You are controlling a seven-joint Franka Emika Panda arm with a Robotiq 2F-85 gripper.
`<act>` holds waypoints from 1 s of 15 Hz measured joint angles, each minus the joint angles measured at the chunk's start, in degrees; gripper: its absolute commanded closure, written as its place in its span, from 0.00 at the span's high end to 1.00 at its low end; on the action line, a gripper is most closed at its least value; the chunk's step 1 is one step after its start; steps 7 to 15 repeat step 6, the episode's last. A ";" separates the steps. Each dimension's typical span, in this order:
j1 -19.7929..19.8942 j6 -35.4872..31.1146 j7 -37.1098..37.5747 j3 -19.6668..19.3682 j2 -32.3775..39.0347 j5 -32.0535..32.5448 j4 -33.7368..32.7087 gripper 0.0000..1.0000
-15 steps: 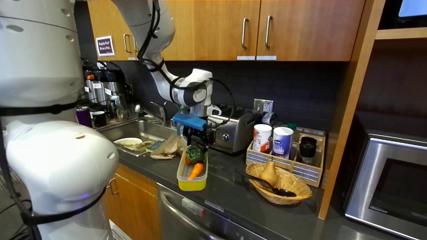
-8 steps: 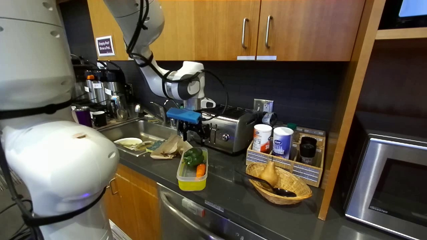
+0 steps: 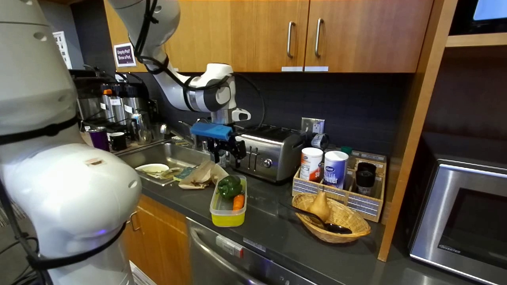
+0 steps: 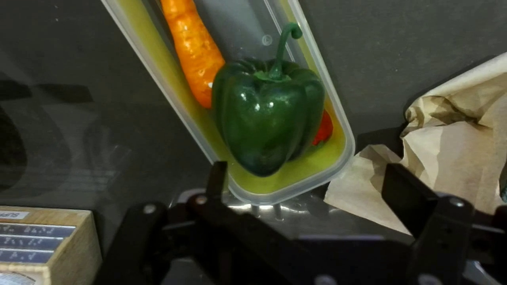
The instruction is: Put the green pepper in the yellow lunchbox
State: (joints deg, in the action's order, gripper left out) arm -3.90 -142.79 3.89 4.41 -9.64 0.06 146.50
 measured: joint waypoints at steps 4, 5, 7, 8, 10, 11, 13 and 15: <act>0.00 0.36 1.47 0.23 -2.34 0.00 1.58 1.00; 0.00 0.36 1.71 0.28 -2.96 0.00 2.01 1.00; 0.00 0.37 1.96 0.33 -3.53 0.00 2.39 1.00; 0.00 0.37 1.96 0.33 -3.53 0.00 2.39 1.00; 0.00 0.37 1.96 0.33 -3.53 0.00 2.39 1.00; 0.00 0.37 1.96 0.33 -3.53 0.00 2.39 1.00; 0.00 0.37 1.96 0.33 -3.53 0.00 2.39 1.00; 0.00 0.37 1.96 0.33 -3.53 0.00 2.39 1.00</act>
